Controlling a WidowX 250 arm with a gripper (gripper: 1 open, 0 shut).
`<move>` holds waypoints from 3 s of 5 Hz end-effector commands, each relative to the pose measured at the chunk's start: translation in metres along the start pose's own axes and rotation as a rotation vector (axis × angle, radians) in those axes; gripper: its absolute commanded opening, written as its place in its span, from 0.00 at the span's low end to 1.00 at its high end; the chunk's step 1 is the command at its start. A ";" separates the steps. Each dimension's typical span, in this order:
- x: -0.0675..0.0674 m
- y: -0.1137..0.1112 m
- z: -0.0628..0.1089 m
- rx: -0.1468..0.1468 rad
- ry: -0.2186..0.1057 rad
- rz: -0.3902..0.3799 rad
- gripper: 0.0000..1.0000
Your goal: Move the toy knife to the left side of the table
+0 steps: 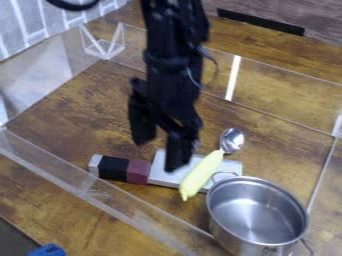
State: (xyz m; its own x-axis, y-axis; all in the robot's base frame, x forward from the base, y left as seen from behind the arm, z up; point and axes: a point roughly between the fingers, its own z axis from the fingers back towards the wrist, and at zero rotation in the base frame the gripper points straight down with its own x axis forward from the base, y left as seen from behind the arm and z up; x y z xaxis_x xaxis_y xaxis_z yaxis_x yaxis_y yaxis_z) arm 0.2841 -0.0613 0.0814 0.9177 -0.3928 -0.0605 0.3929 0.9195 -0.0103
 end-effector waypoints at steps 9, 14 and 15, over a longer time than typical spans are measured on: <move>0.033 0.031 -0.058 -0.019 -0.165 -0.253 1.00; 0.033 0.033 -0.061 -0.147 -0.177 -0.189 1.00; 0.032 0.035 -0.060 -0.178 -0.168 -0.237 1.00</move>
State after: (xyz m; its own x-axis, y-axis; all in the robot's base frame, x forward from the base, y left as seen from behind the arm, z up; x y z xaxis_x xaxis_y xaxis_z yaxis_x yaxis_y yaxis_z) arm 0.3310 -0.0454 0.0288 0.7928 -0.5861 0.1670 0.6079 0.7797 -0.1499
